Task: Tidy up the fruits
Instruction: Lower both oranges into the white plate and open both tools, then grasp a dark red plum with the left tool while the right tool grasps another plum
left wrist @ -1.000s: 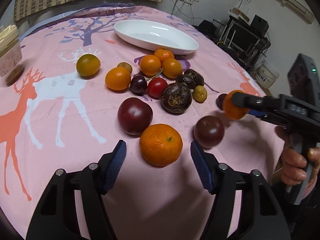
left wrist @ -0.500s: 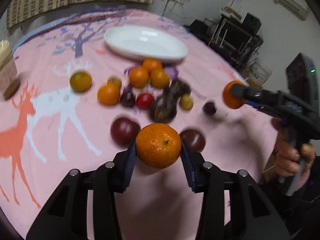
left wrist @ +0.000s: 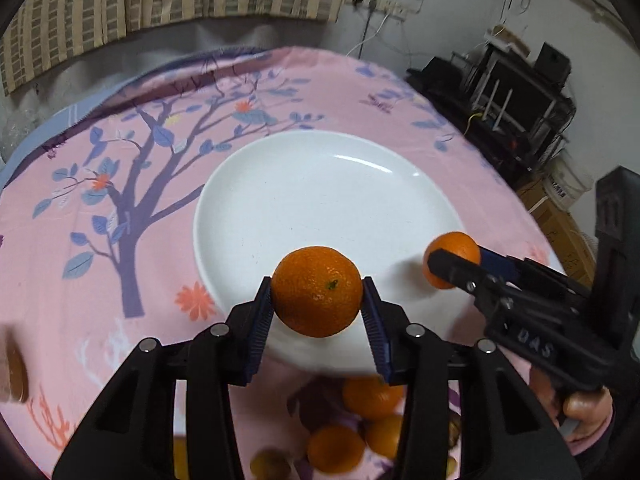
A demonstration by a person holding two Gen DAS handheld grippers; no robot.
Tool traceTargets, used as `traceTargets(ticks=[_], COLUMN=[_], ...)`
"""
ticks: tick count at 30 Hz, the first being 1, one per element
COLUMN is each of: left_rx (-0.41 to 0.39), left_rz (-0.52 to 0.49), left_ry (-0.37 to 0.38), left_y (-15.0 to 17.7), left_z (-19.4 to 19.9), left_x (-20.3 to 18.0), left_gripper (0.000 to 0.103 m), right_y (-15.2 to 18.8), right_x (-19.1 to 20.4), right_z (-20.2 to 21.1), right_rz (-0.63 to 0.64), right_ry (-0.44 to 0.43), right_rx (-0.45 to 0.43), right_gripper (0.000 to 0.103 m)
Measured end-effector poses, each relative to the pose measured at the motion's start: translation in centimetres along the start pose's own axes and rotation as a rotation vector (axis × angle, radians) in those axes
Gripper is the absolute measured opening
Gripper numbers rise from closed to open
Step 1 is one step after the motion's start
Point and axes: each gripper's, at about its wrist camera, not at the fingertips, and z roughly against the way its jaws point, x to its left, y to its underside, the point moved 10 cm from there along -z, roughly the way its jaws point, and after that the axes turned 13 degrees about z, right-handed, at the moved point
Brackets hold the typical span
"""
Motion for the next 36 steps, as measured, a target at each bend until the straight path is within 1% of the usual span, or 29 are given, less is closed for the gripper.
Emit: traceTargets(ticks=[2,6,8,9,10,11,13,14,15,16,18,19,21,23,26,29,30,32,34,36], left_rx=[0.014,0.047,0.033,0.010,-0.028,-0.054,-0.098,-0.125,-0.150,-0.175,-0.196,-0.198,-0.196,-0.194,-0.163,-0.130,-0.129,-0.132,-0.152,-0.140], left_rz=[-0.010,-0.020,-0.023,-0.023,-0.021,-0.023,-0.034,-0.040,-0.045,-0.048,-0.038,-0.026,0.018,0.055,0.094,0.119,0.115,0.111,0.107,0.109], left_ry=[-0.026,-0.051,-0.063,-0.065,-0.067,-0.067,-0.063,-0.066,-0.073,-0.079,-0.069,-0.054,-0.038,-0.046,-0.031,-0.002,-0.005,-0.012,0.032,0.022], left_y=[-0.5,-0.3,0.0,-0.1,-0.1,0.0,0.6,1.2,1.8,2.8,5.1,6.4,9.1,11.8,15.4,18.2,18.9,19.6,19.4,19.5], left_z=[-1.6,-3.3,-3.0,-2.3,-0.9,0.3,3.1,4.8,6.2,7.7,9.9,10.7,11.7,12.3,12.3,12.3,12.4,12.5,12.9,12.5], left_x=[0.1,0.1,0.2,0.2,0.3,0.3,0.5,0.8,1.1,1.6,2.7,3.3,4.8,6.5,8.2,9.2,9.5,9.8,9.5,9.5], left_gripper=[0.043,0.044,0.056,0.070,0.079,0.083,0.095,0.097,0.097,0.098,0.098,0.098,0.098,0.098,0.098,0.098,0.098,0.098,0.098,0.098], right_y=[0.3,0.8,1.2,1.3,1.3,1.3,1.8,2.6,4.7,6.8,9.7,12.1,14.7,16.9,18.3,18.8,19.1,19.5,19.5,19.7], right_x=[-0.1,-0.1,0.2,0.5,0.6,1.0,2.2,3.2,5.0,6.6,8.6,10.1,11.7,13.1,14.3,14.5,14.4,14.4,15.2,15.7], right_z=[-0.9,-1.7,-1.4,-0.7,0.1,1.8,5.1,7.1,9.8,11.2,12.5,13.1,13.6,13.9,13.7,13.0,12.7,11.8,11.9,11.9], right_rz=[-0.001,0.021,0.028,0.033,0.036,0.047,0.070,0.085,0.114,0.138,0.165,0.183,0.200,0.245,0.297,0.301,0.299,0.296,0.332,0.364], right_ry=[-0.007,0.018,0.011,0.009,0.014,0.020,0.017,0.009,-0.020,-0.056,-0.090,-0.123,-0.154,-0.143,-0.113,-0.116,-0.113,-0.110,-0.109,-0.101], right_rx=[0.027,0.052,0.066,0.057,0.045,0.008,-0.060,-0.098,-0.132,-0.141,-0.133,-0.117,-0.092,-0.077,-0.053,-0.033,-0.026,0.010,0.002,0.002], right_gripper=[0.045,0.046,0.052,0.053,0.055,0.057,0.067,0.069,0.070,0.071,0.071,0.071,0.071,0.071,0.071,0.071,0.071,0.068,0.066,0.064])
